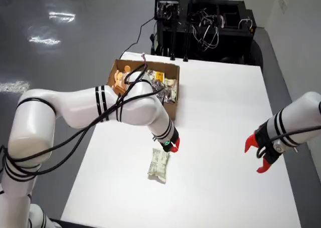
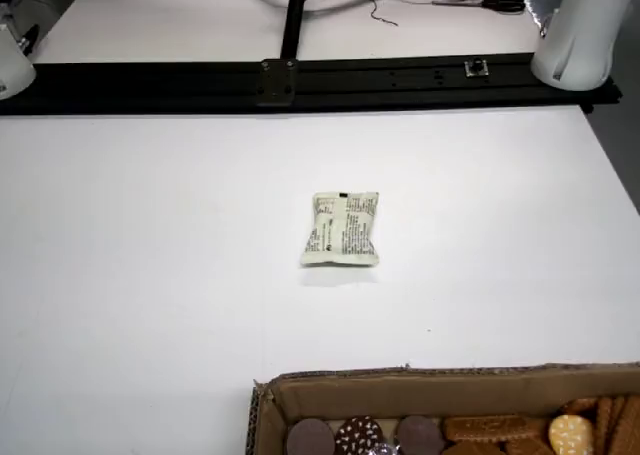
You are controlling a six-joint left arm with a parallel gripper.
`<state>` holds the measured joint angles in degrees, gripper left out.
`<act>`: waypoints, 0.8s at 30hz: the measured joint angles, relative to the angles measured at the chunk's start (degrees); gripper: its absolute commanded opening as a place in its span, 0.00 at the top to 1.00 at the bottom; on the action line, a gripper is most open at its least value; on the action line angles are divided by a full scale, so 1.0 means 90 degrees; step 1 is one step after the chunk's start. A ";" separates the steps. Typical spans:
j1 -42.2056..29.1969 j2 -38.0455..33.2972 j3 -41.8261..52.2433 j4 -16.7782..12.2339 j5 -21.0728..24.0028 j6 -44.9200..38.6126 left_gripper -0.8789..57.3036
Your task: Grasp a snack and put it in the bin.
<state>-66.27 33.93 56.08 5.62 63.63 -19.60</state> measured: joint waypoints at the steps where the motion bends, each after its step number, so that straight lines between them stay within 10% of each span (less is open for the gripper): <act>1: 0.0000 0.0000 0.0000 0.0000 0.0000 0.0000 0.98; 24: 0.0036 0.0000 0.0000 0.0005 0.0000 0.0064 0.98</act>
<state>-65.94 33.92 56.07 5.67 63.63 -19.02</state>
